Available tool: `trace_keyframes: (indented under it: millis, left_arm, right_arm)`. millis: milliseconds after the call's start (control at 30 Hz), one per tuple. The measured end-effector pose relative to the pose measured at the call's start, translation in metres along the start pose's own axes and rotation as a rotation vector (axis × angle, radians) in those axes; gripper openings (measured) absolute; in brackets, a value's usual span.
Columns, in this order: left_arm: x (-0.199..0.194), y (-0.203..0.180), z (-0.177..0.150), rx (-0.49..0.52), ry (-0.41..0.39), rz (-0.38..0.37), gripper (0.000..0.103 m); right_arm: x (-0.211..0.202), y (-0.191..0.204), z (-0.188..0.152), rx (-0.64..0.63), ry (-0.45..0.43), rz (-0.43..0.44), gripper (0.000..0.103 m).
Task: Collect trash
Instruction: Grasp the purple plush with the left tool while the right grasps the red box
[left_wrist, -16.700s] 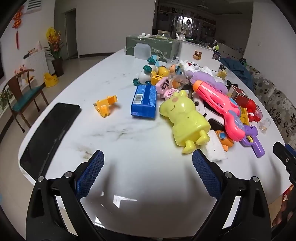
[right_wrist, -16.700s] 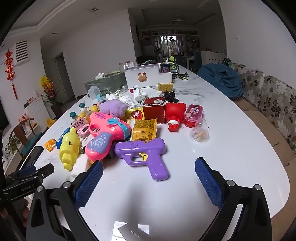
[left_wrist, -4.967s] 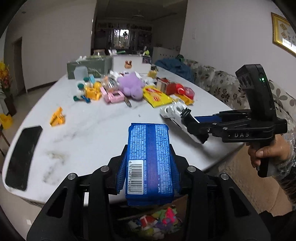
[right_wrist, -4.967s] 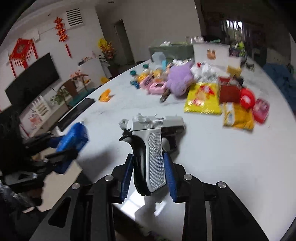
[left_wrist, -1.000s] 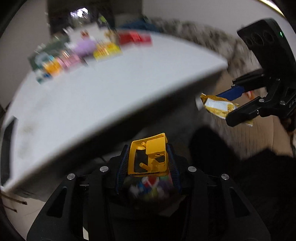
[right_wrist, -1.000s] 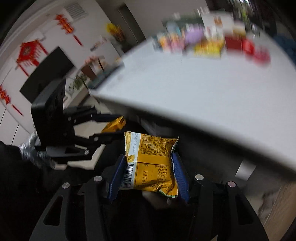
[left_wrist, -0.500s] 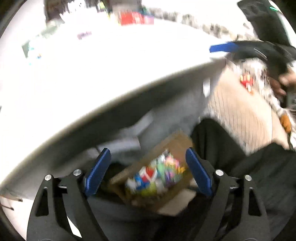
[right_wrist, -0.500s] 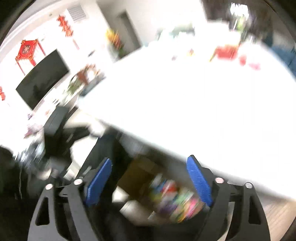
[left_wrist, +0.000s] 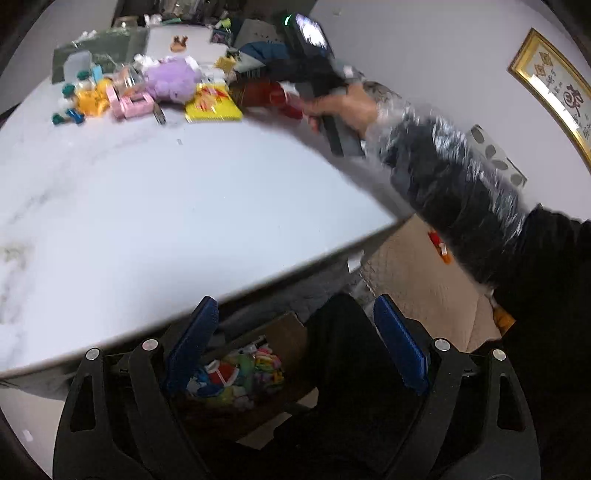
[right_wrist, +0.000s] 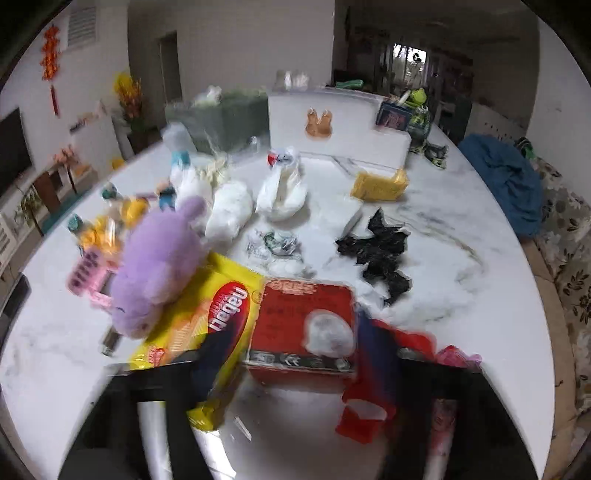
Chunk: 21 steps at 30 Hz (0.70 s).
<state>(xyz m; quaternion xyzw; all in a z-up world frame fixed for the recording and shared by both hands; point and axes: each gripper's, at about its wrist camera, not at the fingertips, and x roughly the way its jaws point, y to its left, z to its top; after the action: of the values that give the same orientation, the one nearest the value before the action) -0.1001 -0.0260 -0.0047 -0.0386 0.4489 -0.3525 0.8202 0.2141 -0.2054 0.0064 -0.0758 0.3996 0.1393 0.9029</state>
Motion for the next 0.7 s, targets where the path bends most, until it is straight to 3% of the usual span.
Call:
trace_keyframes:
  millis: [67, 100, 133, 233, 300, 433, 567, 600, 633, 667, 700]
  left_arm:
    - [-0.01, 0.001, 0.022, 0.006, -0.061, 0.045, 0.085]
    - [-0.01, 0.004, 0.034, 0.012, -0.087, 0.095, 0.091]
    - [-0.006, 0.011, 0.057, 0.008, -0.126, 0.204, 0.092]
    - [0.022, 0.037, 0.117, -0.035, -0.204, 0.373, 0.092]
    - [0.049, 0.057, 0.155, -0.084, -0.209, 0.421, 0.092]
    - [0.092, 0.082, 0.208, -0.177, -0.2, 0.444, 0.092]
    - [0.14, 0.087, 0.244, -0.143, -0.126, 0.594, 0.092]
    - [0.148, 0.087, 0.247, -0.142, -0.116, 0.625, 0.088]
    - [0.153, 0.09, 0.247, -0.132, -0.115, 0.654, 0.069]
    - [0.157, 0.091, 0.247, -0.098, -0.116, 0.684, 0.062]
    - [0.158, 0.092, 0.247, -0.082, -0.12, 0.68, 0.061]
  right_arm:
    - [-0.008, -0.001, -0.006, 0.026, -0.019, 0.032, 0.049]
    - [-0.016, -0.005, -0.01, 0.051, -0.039, 0.059, 0.049]
    - [-0.025, -0.008, -0.015, 0.079, -0.058, 0.097, 0.049]
    - [-0.057, -0.014, -0.031, 0.128, -0.108, 0.184, 0.049]
    - [-0.085, -0.017, -0.047, 0.135, -0.143, 0.204, 0.049]
    - [-0.117, -0.025, -0.073, 0.151, -0.163, 0.228, 0.05]
    - [-0.133, -0.03, -0.094, 0.164, -0.161, 0.253, 0.05]
    - [-0.134, -0.03, -0.098, 0.164, -0.16, 0.254, 0.05]
    - [-0.135, -0.029, -0.101, 0.168, -0.158, 0.266, 0.05]
    - [-0.134, -0.029, -0.103, 0.167, -0.153, 0.274, 0.05]
    - [-0.133, -0.027, -0.106, 0.165, -0.15, 0.278, 0.05]
